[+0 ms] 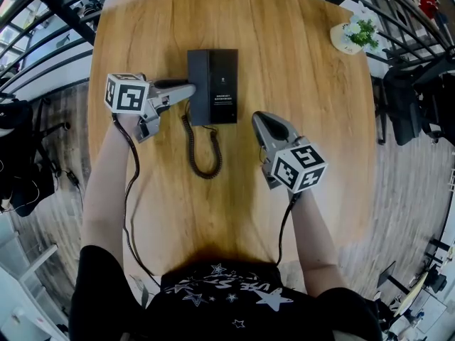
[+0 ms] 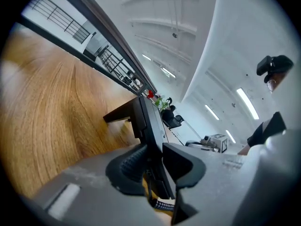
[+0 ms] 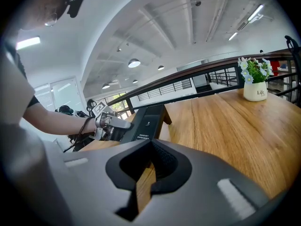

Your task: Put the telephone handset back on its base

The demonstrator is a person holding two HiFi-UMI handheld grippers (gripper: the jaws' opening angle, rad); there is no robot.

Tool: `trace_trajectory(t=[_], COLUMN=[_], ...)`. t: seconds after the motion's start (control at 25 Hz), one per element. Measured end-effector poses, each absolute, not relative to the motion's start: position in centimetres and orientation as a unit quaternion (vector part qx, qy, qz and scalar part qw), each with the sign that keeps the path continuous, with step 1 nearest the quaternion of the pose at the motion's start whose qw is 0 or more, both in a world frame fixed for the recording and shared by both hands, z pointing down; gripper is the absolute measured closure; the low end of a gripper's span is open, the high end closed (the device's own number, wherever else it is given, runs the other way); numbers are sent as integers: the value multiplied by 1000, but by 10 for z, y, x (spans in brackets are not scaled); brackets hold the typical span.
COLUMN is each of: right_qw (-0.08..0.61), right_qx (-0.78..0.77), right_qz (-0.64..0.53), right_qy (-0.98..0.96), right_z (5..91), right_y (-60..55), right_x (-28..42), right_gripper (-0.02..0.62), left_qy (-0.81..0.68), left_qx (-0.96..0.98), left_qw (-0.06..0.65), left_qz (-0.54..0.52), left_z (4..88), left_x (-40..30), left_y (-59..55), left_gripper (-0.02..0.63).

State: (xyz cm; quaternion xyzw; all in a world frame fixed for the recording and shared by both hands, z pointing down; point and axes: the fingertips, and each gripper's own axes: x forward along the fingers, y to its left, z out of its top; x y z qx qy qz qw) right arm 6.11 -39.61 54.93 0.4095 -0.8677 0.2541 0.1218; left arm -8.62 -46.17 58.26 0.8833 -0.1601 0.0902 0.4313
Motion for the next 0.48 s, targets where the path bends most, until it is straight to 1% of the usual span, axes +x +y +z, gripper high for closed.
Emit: trace_trajectory(t=[0.12,0.32,0.36,0.48], right_qw=[120,118,117,112], right_qx=[409,408,408,409], right_qz=[251,244,241,235], right_qy=[-869,-872,-873,-875], right_z=[544,535,532,518], right_y=[-395,-392,-392,-385], right_x=[58,55,56,55], right_gripper=[594,594,594,594], left_qy=[-176,-188,-198,-229], left_qx=[884,878,877,878], left_qw=[421,431,431,420], left_qz=[97,88,78,36], left_z=[582,579,574,553], left_x=[-89,-87,-89,-98], left_y=[-460,-455,-455,-442], left_gripper=[488,383,373,373])
